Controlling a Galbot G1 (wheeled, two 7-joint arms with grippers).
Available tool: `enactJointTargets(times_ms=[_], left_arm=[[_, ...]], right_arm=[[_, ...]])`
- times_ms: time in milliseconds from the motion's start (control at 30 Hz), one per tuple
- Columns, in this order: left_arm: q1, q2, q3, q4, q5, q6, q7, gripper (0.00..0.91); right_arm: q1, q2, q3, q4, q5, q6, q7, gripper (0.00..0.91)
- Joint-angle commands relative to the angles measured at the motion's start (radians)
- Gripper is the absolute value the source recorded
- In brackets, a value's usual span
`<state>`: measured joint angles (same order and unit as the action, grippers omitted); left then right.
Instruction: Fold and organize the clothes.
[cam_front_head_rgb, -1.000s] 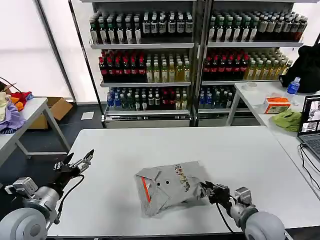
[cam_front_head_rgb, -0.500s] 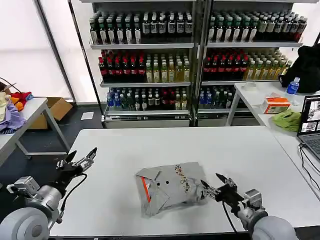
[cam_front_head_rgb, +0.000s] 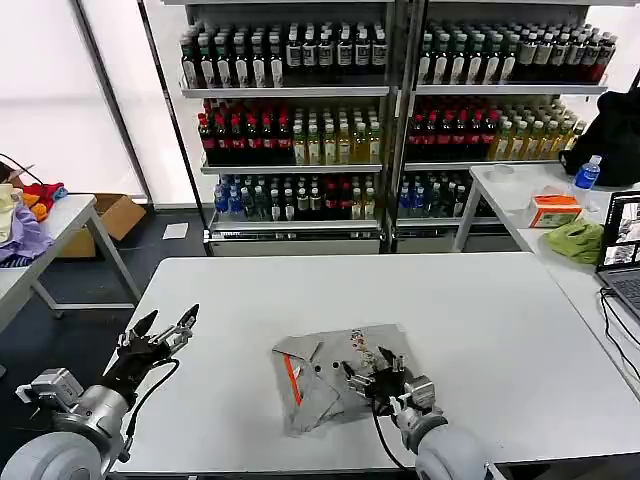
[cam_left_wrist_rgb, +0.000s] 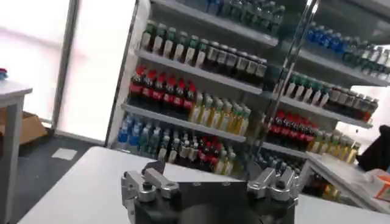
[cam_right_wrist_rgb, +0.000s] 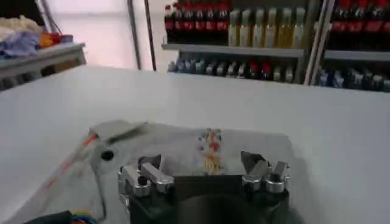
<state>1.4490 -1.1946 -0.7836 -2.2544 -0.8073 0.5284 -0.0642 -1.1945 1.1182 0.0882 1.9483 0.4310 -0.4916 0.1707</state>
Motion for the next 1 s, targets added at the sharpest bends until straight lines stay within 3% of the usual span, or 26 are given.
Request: enactJointTargets(times_ms=[33, 233, 333, 467, 600, 767, 867, 1000], left_arm=[[0.016, -0.029, 0.020, -0.010, 0.021, -0.002, 0.002, 0.907], [0.002, -0.038, 0.049, -0.010, 0.030, -0.002, 0.001, 0.907], [0.003, -0.050, 0.063, -0.005, 0.040, -0.004, 0.002, 0.907], [0.007, -0.055, 0.069, -0.004, 0.042, -0.007, 0.004, 0.907], [0.008, -0.057, 0.067, -0.007, 0.042, -0.008, 0.006, 0.907], [0.015, -0.062, 0.062, -0.014, 0.042, -0.008, 0.007, 0.907], [0.018, -0.062, 0.056, -0.015, 0.041, -0.010, 0.009, 0.907], [0.022, -0.061, 0.055, -0.014, 0.041, -0.010, 0.009, 0.907]], right_arm=[[-0.148, -0.020, 0.039, 0.071, -0.073, 0.005, 0.082, 0.907], [-0.317, -0.067, 0.172, 0.183, -0.131, 0.115, 0.033, 0.907], [-0.380, -0.057, 0.209, 0.217, -0.154, 0.184, 0.005, 0.907], [-0.441, -0.052, 0.225, 0.248, -0.142, 0.223, -0.041, 0.907], [-0.484, -0.054, 0.209, 0.254, -0.065, 0.193, -0.050, 0.907], [-0.516, -0.058, 0.204, 0.224, 0.048, 0.122, -0.008, 0.907], [-0.518, -0.053, 0.230, 0.232, 0.070, 0.113, 0.014, 0.907], [-0.531, -0.044, 0.325, 0.326, 0.065, 0.195, -0.008, 0.907]])
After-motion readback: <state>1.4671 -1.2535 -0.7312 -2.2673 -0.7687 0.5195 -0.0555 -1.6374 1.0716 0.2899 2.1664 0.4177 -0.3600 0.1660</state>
